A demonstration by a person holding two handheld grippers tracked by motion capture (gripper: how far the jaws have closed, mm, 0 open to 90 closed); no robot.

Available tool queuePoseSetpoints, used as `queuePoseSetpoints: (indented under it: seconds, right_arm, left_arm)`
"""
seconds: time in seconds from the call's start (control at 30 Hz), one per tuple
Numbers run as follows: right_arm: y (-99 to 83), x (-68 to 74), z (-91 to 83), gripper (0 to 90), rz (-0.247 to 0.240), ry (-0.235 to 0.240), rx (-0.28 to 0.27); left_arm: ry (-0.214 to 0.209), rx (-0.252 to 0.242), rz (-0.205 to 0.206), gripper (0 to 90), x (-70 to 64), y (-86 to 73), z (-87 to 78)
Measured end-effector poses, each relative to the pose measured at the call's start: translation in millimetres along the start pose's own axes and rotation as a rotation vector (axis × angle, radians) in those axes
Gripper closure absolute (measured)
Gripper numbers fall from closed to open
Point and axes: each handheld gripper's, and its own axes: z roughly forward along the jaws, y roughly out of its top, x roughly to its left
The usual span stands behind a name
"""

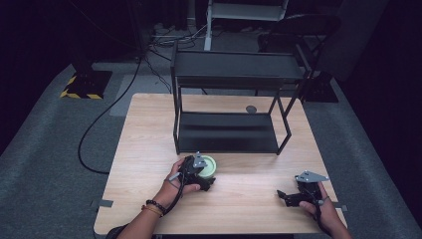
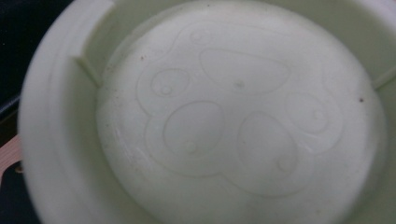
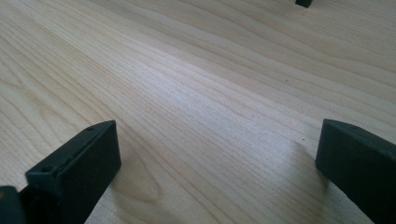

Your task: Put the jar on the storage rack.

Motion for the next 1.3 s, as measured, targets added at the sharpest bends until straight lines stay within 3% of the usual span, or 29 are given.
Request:
queuePoseSetpoints:
  seconds: [0.77,1.3]
  right_arm:
    - [0.0,0.1,0.0,0.0,-0.002,0.002,0.000]
    - [0.0,0.2,0.0,0.0,-0.004,0.004,0.000]
  left_arm:
    - [0.019,0.032,0.019,11.4,-1.2,1.8,-3.1]
    - [0.026,0.016,0.006,11.4,-3.6,7.2,-6.6]
